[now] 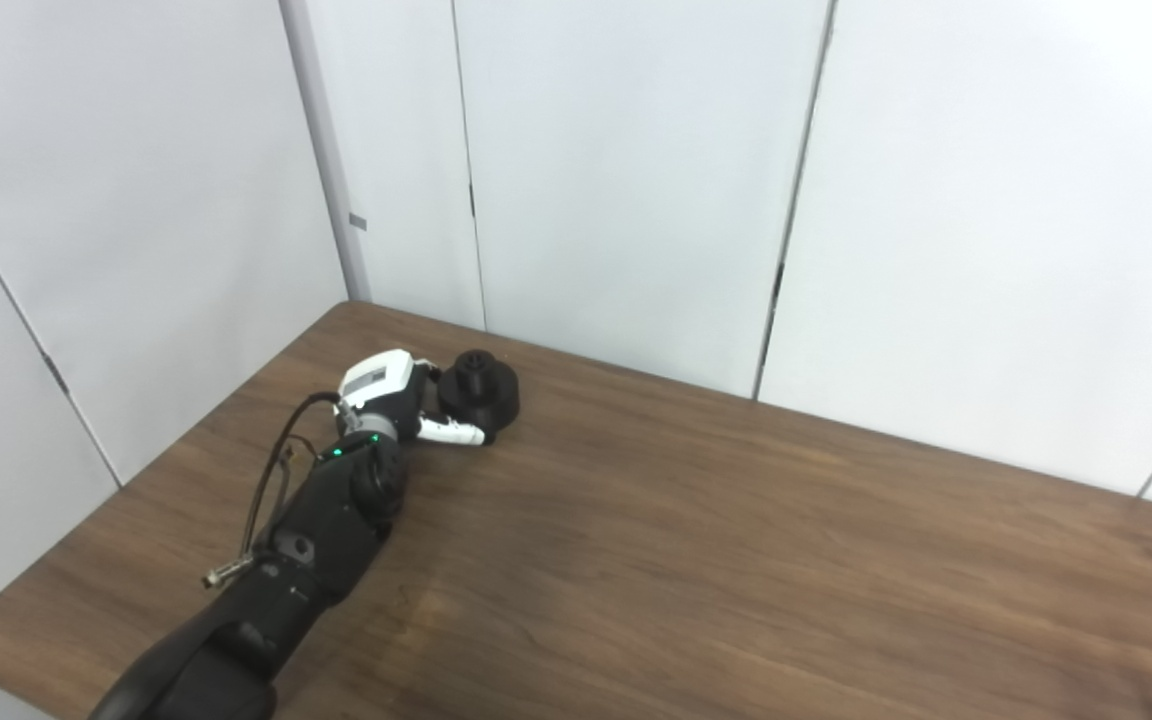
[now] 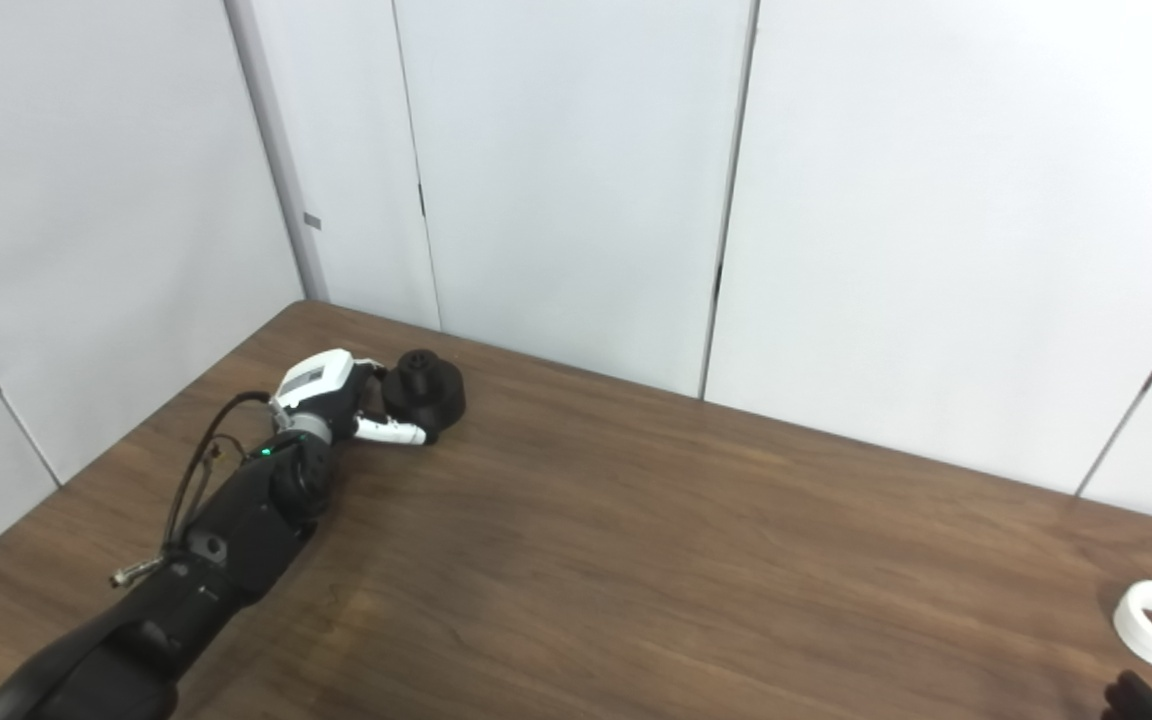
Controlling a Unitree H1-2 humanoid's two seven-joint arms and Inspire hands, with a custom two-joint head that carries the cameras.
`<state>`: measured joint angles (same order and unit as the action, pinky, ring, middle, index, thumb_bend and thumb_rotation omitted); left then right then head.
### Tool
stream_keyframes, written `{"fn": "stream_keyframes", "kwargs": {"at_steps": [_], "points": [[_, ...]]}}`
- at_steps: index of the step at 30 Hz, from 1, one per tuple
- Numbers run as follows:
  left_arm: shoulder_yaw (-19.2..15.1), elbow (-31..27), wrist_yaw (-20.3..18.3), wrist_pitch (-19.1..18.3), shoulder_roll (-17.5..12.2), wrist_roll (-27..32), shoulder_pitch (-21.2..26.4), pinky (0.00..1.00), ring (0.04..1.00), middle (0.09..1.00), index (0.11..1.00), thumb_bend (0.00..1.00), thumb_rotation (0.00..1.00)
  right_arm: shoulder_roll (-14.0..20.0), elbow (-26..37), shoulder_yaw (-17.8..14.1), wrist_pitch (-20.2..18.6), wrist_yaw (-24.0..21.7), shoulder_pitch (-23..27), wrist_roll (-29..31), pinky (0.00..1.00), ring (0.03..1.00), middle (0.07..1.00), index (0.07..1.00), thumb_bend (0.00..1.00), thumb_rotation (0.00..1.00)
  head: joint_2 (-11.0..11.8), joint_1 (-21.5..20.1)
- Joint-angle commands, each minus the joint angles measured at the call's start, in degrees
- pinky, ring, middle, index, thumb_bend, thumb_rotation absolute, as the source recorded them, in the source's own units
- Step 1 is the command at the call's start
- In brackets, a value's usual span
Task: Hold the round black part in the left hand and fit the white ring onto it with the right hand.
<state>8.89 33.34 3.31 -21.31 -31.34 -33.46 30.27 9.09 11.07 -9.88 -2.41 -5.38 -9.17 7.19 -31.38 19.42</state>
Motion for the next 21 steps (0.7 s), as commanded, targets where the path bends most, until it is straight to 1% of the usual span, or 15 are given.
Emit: {"fn": "stream_keyframes", "kwargs": {"at_steps": [1,4,7,10,12,21], "points": [[-0.15,-0.25,1.04,1.22,-1.29,-0.31,3.9,0.98,0.971,0.941,0.835,1.0,0.47,0.2,2.28,-0.15,0.98,0.55,0.69,0.09,0.96,0.949,0.934,0.919,0.69,1.0,-0.02,-0.04],[0.22,0.39,1.56,1.58,-1.15,-0.33,4.25,0.97,0.963,0.936,0.838,1.0,0.48,0.28,2.3,-0.02,1.35,0.6,0.63,-0.43,0.95,0.945,0.933,0.922,0.68,1.0,-0.14,-0.23],[0.26,1.14,2.0,2.21,-0.89,-0.04,4.59,0.97,0.966,0.937,0.843,1.0,0.48,0.26,2.65,0.05,1.17,0.45,0.53,-0.2,0.97,0.953,0.937,0.925,0.68,1.0,-0.25,-0.32],[0.22,1.79,2.43,2.76,-0.64,0.16,4.9,0.99,0.971,0.94,0.844,1.0,0.47,0.16,3.0,0.16,1.05,0.7,0.42,-0.68,0.97,0.952,0.931,0.923,0.68,1.0,-0.28,-0.37],[0.47,2.11,2.52,2.63,-0.56,-0.15,5.2,0.99,0.967,0.938,0.843,1.0,0.47,0.15,3.34,0.25,0.74,0.82,0.32,-1.02,0.97,0.951,0.929,0.922,0.67,1.0,-0.32,-0.48],[1.41,4.21,2.71,3.15,-0.32,-0.25,6.86,0.98,0.961,0.933,0.84,1.0,0.49,0.14,4.47,0.53,-0.19,1.17,0.13,-1.3,0.94,0.943,0.926,0.914,0.66,1.0,-0.39,-0.67]]}}
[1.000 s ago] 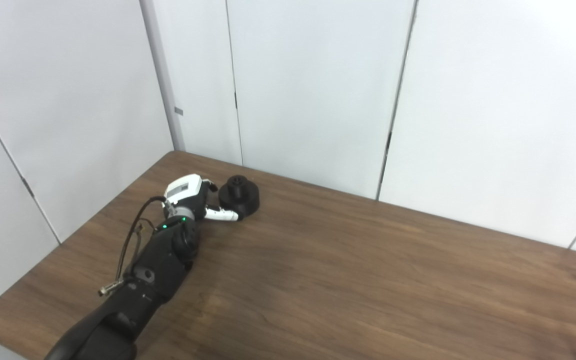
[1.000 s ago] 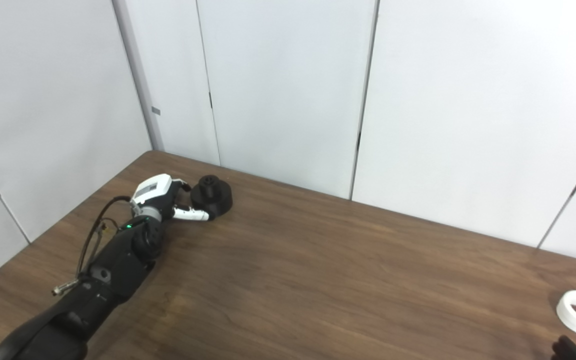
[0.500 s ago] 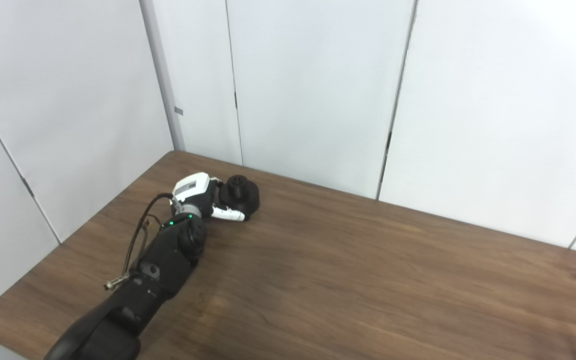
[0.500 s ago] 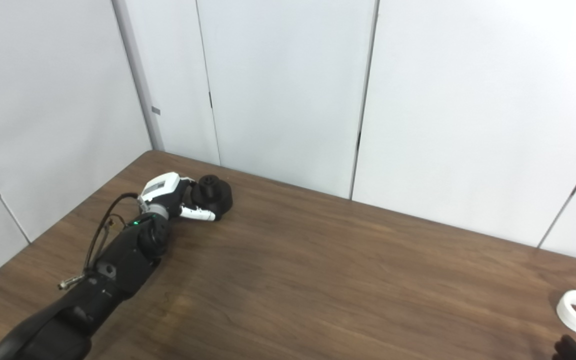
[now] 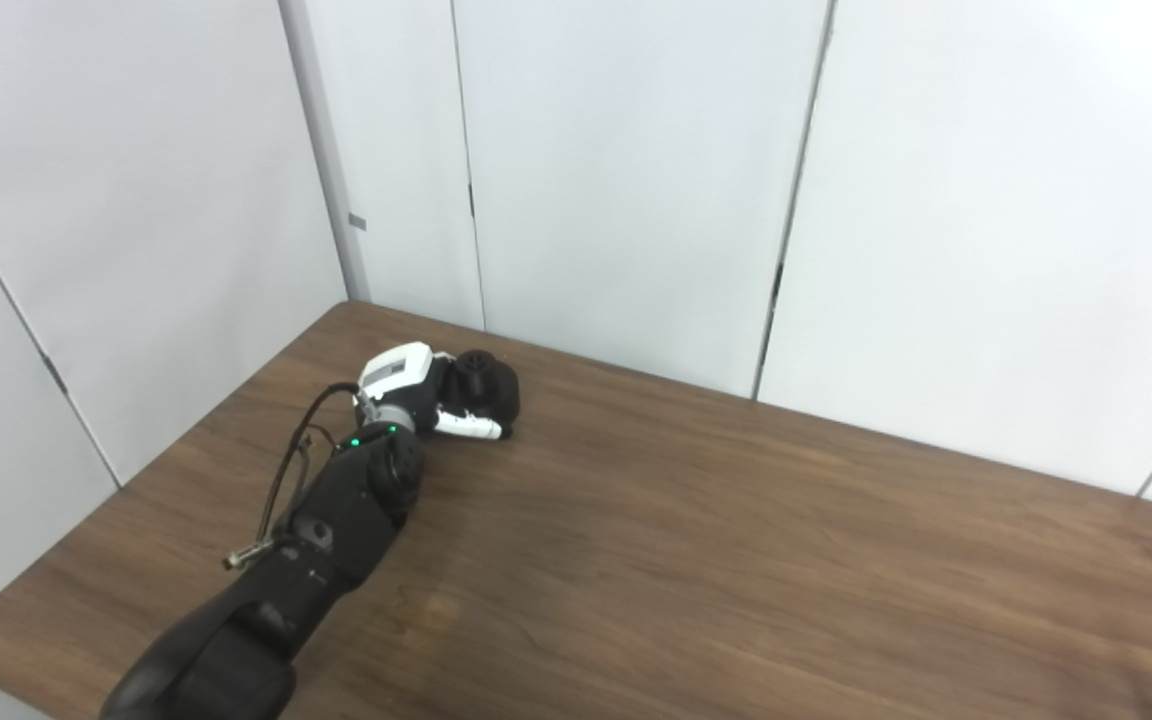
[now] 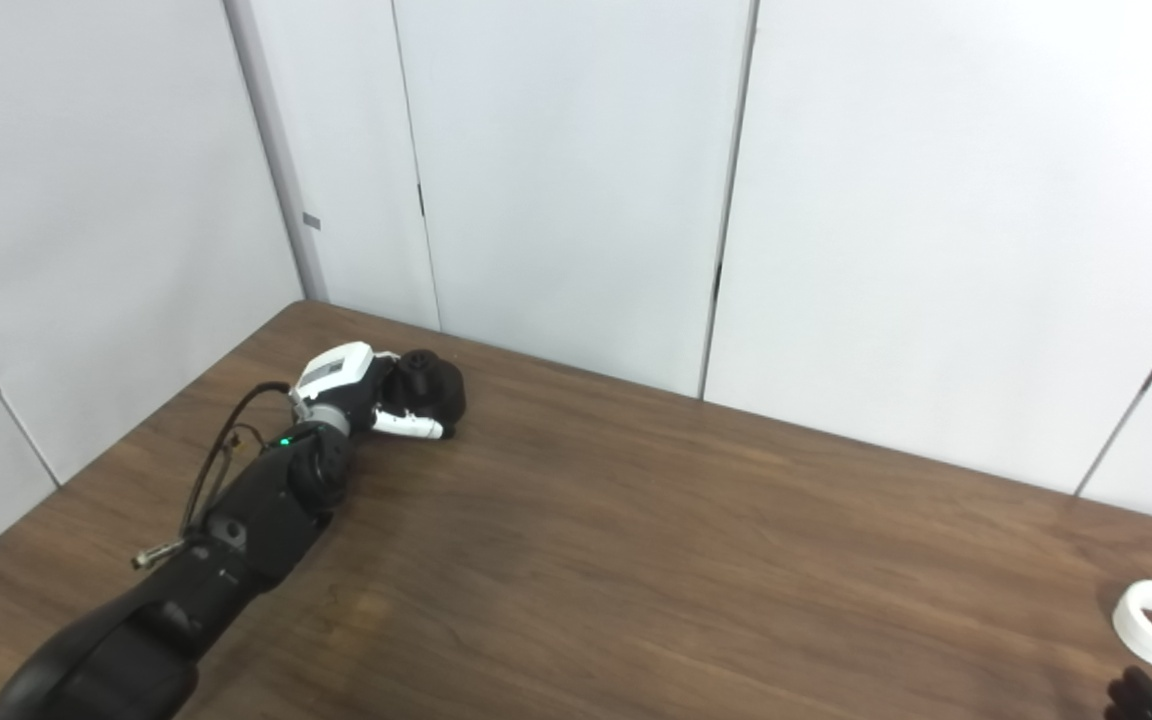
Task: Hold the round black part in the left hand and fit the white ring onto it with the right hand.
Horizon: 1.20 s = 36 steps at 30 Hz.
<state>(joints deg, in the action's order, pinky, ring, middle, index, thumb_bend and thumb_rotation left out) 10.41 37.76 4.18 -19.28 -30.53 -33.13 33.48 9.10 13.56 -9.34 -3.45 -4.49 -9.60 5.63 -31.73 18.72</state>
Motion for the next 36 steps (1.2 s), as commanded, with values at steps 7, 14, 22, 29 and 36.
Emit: {"fn": "stream_keyframes", "kwargs": {"at_steps": [7,14,22,29,36], "points": [[0.21,-0.16,1.77,0.8,-0.83,-0.54,3.8,0.97,0.963,0.932,0.834,1.0,0.47,-0.05,3.08,0.24,0.16,0.69,0.41,-0.45,0.94,0.937,0.916,0.9,0.64,1.0,-0.24,-0.37],[0.49,1.1,3.17,0.87,-0.45,-0.84,4.27,0.94,0.944,0.909,0.814,1.0,0.48,0.32,3.26,0.28,-0.57,-0.56,0.68,2.62,1.0,0.999,0.961,0.944,0.65,1.0,-0.38,-0.29],[0.11,1.56,5.13,1.03,-0.32,-0.54,4.05,0.92,0.914,0.857,0.686,1.0,0.44,0.37,4.22,-0.04,-2.5,-0.2,0.66,4.43,1.0,1.0,0.974,0.955,0.61,1.0,-0.62,-0.11],[-0.31,1.89,6.22,1.46,-0.11,0.12,4.07,0.94,0.907,0.833,0.602,0.97,0.39,0.26,5.27,0.13,-3.18,0.25,0.57,4.44,1.0,1.0,0.978,0.955,0.56,1.0,-0.76,-0.08],[-1.67,3.38,10.85,4.63,0.67,0.89,4.07,0.89,0.865,0.794,0.533,0.85,0.3,0.28,5.81,0.29,-3.7,0.39,0.61,3.73,1.0,1.0,0.982,0.962,0.56,1.0,-0.91,-0.1]]}}
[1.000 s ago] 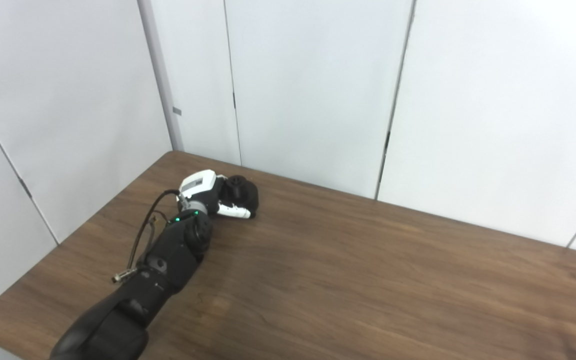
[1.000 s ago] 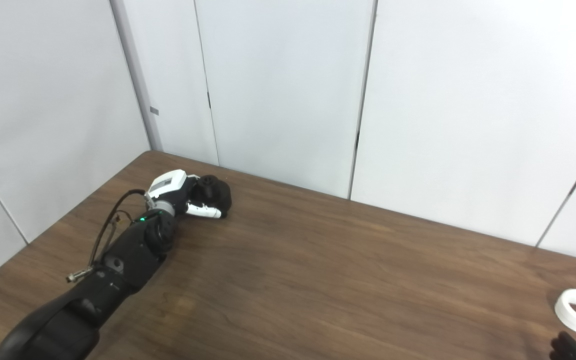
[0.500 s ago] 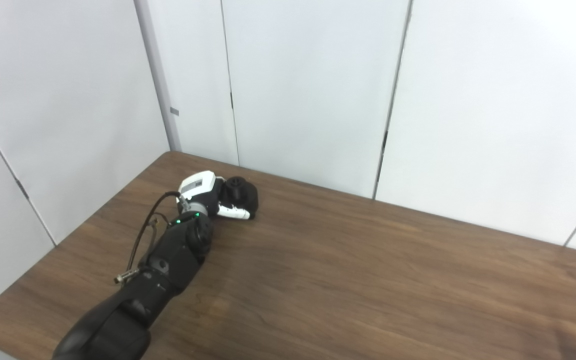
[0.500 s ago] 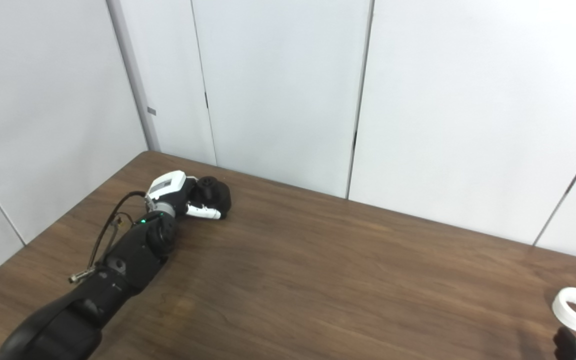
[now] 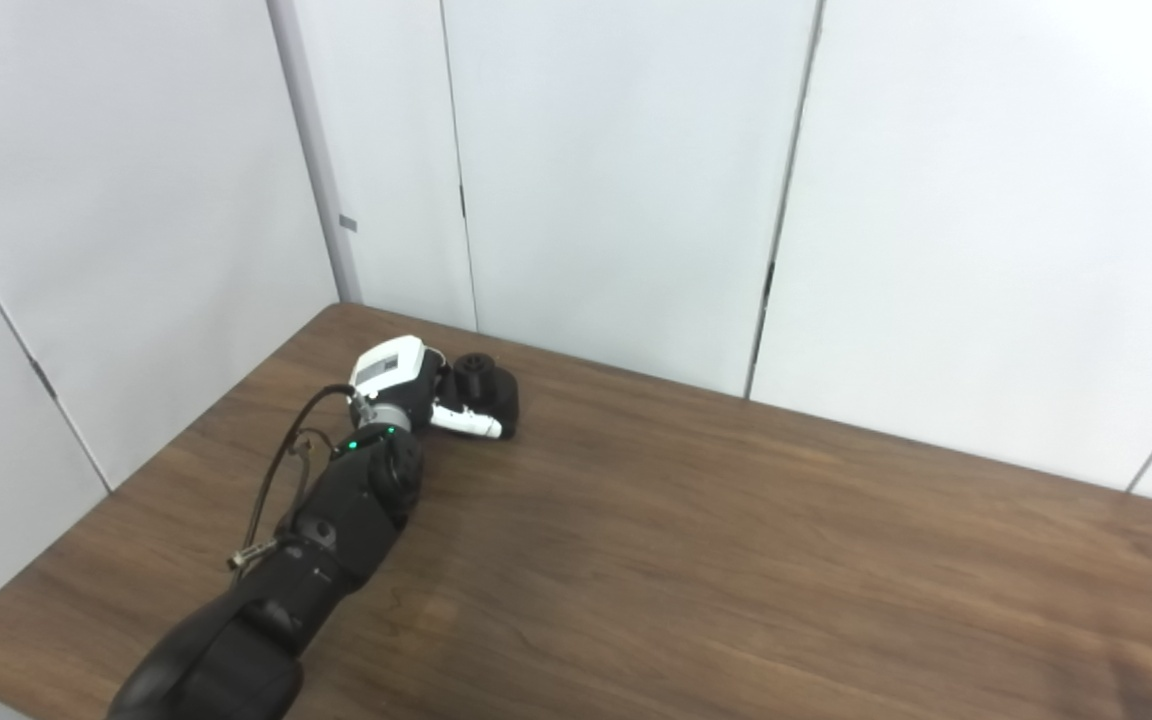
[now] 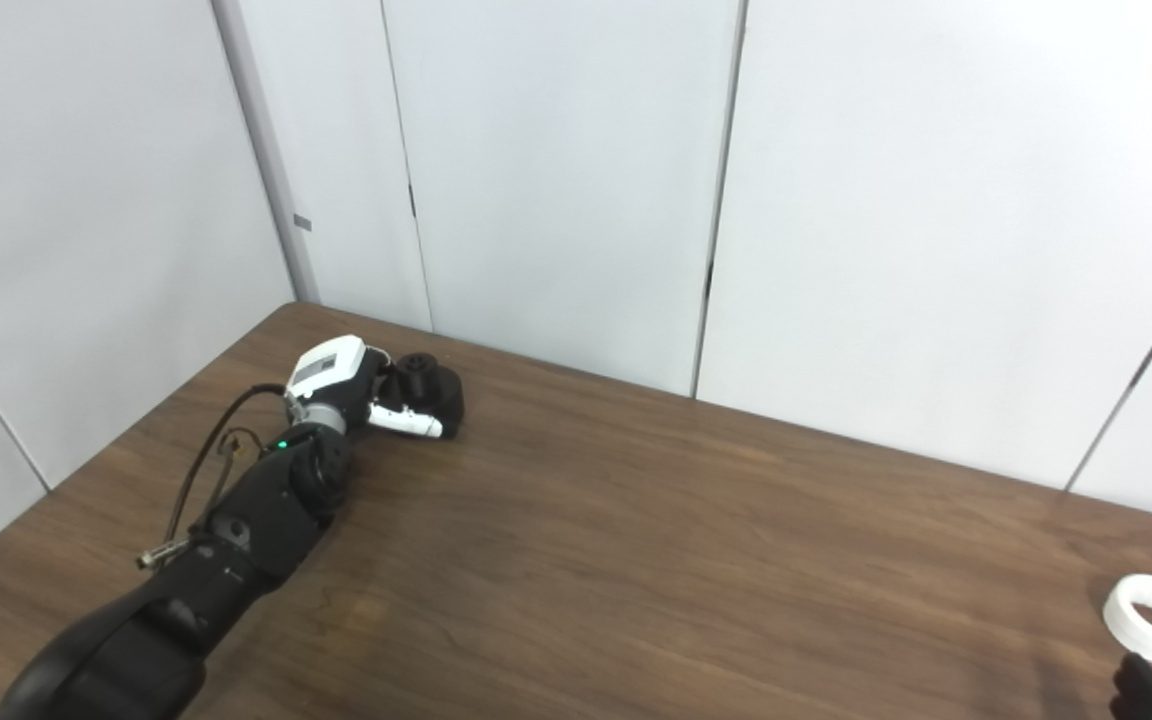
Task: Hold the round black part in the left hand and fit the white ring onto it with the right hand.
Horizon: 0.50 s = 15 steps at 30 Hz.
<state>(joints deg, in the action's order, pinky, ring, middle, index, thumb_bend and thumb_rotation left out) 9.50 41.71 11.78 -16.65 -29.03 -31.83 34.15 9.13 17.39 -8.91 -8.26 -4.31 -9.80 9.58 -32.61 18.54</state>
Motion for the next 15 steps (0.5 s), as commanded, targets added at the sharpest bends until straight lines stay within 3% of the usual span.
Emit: {"fn": "stream_keyframes", "kwargs": {"at_steps": [1,3,4,7,15], "points": [[-1.06,-0.37,3.96,2.73,-0.68,-0.02,3.38,0.89,0.863,0.789,0.509,0.69,0.19,0.17,2.16,-0.12,0.97,0.29,0.8,-0.25,1.0,1.0,0.982,0.962,0.55,1.0,-0.1,0.0],[-1.74,-0.19,5.05,4.29,-0.39,0.87,3.23,0.91,0.862,0.781,0.487,0.56,0.1,0.0,2.61,-0.15,0.3,0.37,0.8,0.16,1.0,1.0,0.986,0.96,0.52,1.0,-0.1,0.0],[-1.99,-0.08,5.5,5.11,-0.3,1.21,3.11,0.92,0.859,0.775,0.483,0.54,0.08,-0.06,2.82,-0.17,-0.05,0.39,0.8,0.4,1.0,1.0,0.988,0.962,0.52,1.0,-0.09,-0.07],[-2.23,0.19,6.15,6.58,-0.16,1.51,2.82,0.92,0.853,0.759,0.478,0.52,0.06,-0.04,3.05,-0.08,-0.06,0.41,0.83,0.16,1.0,1.0,0.991,0.968,0.51,1.0,-0.11,-0.03],[-2.16,0.01,5.79,6.22,0.02,1.66,2.54,0.93,0.859,0.774,0.48,0.52,0.05,-0.19,3.96,-0.06,-0.83,0.42,0.79,0.51,1.0,1.0,0.996,0.976,0.46,1.0,-0.4,-0.24]]}}
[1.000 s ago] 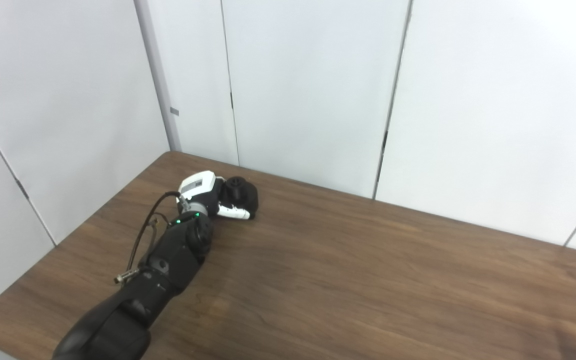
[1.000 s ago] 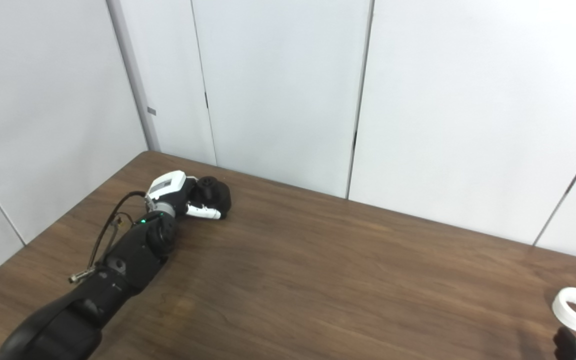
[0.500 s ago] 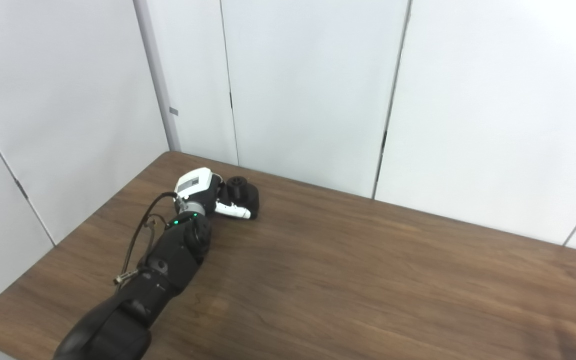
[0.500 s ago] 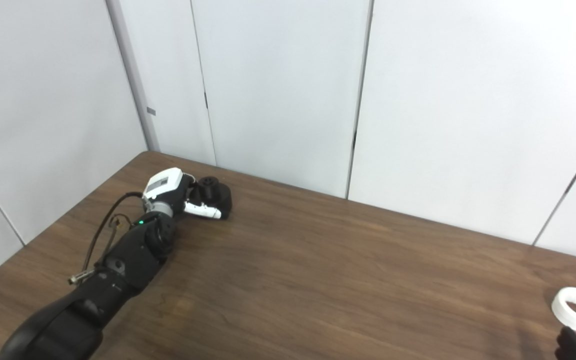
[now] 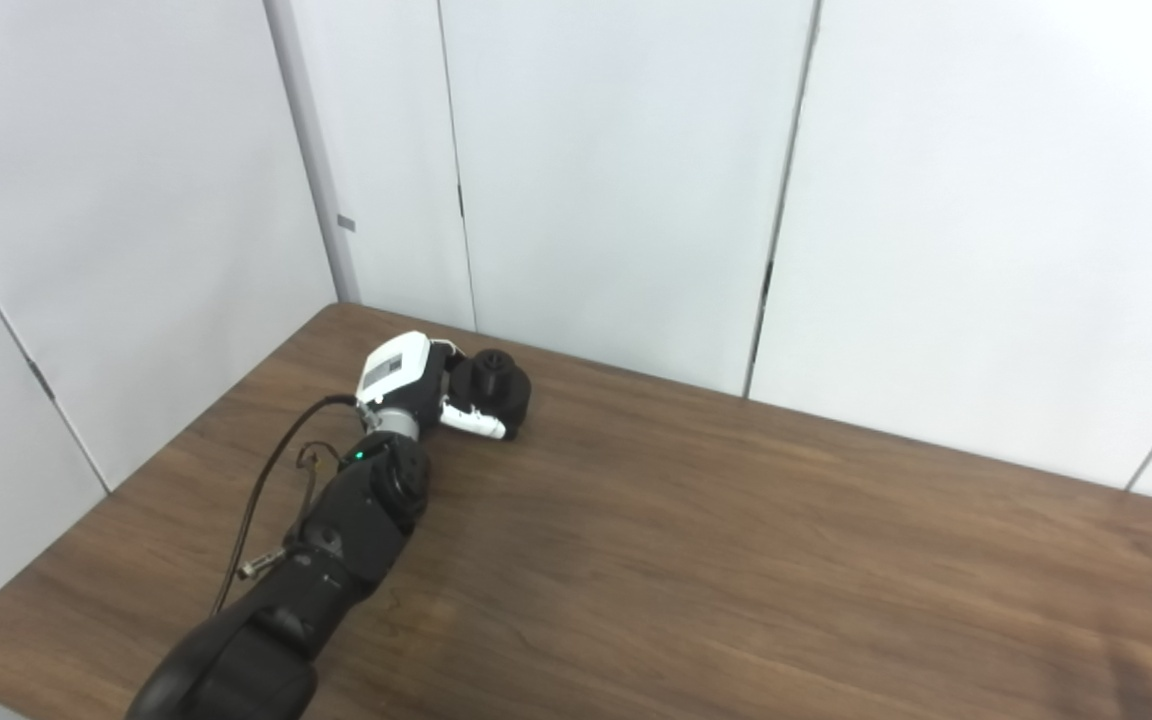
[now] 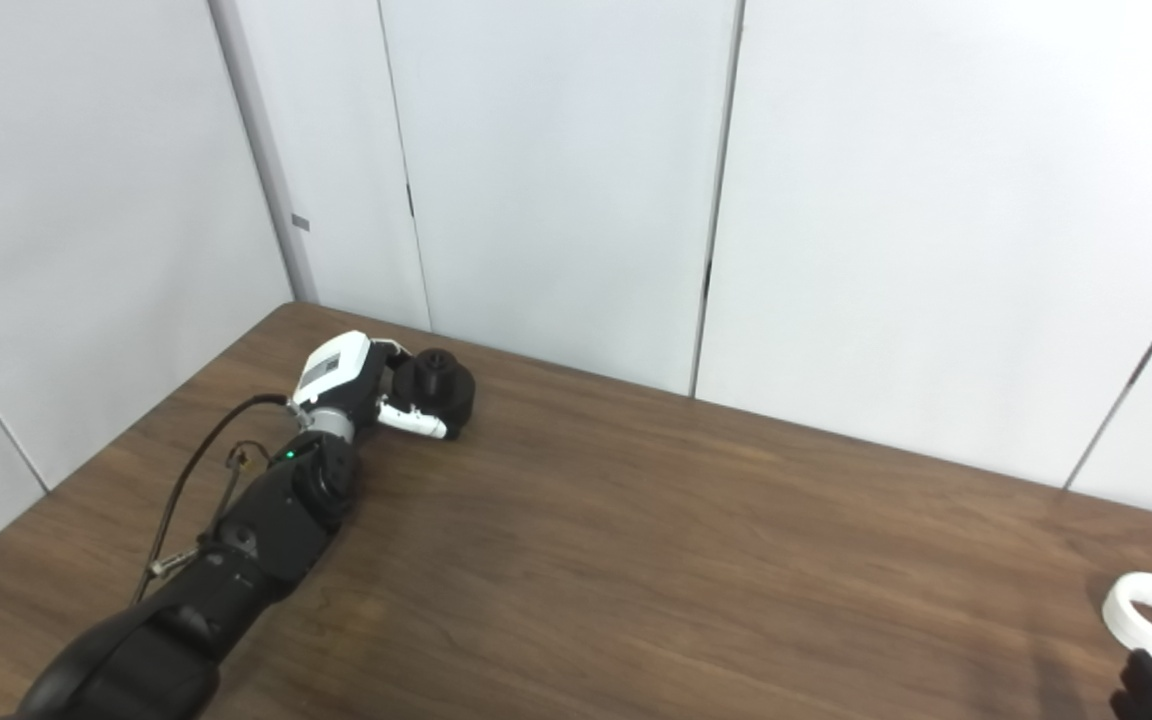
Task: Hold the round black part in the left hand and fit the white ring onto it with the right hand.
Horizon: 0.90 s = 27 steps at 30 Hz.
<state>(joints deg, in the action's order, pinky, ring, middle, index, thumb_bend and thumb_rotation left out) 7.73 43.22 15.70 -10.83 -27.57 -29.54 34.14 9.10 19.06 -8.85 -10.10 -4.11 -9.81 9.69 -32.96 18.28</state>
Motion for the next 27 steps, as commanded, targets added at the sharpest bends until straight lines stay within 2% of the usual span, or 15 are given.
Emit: {"fn": "stream_keyframes", "kwargs": {"at_steps": [1,7,13,19,21,27], "points": [[-0.31,-1.6,1.94,0.44,-1.46,-0.75,2.5,0.93,0.858,0.774,0.48,0.52,0.05,-0.19,2.49,-0.09,0.75,0.3,0.79,0.3,1.0,1.0,0.997,0.977,0.46,1.0,-0.12,-0.05],[-0.29,-3.38,2.21,1.68,-1.72,-0.95,1.2,0.93,0.848,0.762,0.48,0.52,0.06,-0.17,3.17,0.44,0.29,0.59,0.75,-1.03,1.0,1.0,0.994,0.982,0.45,1.0,-0.52,-1.25],[-0.61,-8.99,0.47,1.37,-2.28,-0.84,-1.44,0.94,0.865,0.774,0.481,0.52,0.06,-0.66,4.28,0.62,-1.16,1.02,0.76,-1.33,1.0,1.0,0.999,0.985,0.41,1.0,-0.95,-2.18],[-1.47,-17.74,-2.07,-0.1,-2.35,-0.88,-4.71,0.93,0.88,0.781,0.482,0.52,0.06,-0.92,4.7,0.79,-2.48,1.42,0.88,-0.94,1.0,1.0,1.0,0.994,0.41,1.0,-1.66,-3.98],[-1.9,-20.73,-3.0,-0.38,-2.1,-0.77,-5.89,0.91,0.878,0.78,0.483,0.52,0.06,-1.08,4.7,0.77,-2.66,1.5,0.94,-0.63,1.0,1.0,1.0,0.991,0.38,1.0,-1.94,-4.42],[-2.0,-32.4,-7.24,-0.96,-1.46,-0.78,-10.67,0.9,0.88,0.769,0.482,0.52,0.06,-0.84,4.09,1.07,-2.34,1.55,0.74,-1.06,1.0,1.0,1.0,0.983,0.37,1.0,-2.95,-6.38]]}}
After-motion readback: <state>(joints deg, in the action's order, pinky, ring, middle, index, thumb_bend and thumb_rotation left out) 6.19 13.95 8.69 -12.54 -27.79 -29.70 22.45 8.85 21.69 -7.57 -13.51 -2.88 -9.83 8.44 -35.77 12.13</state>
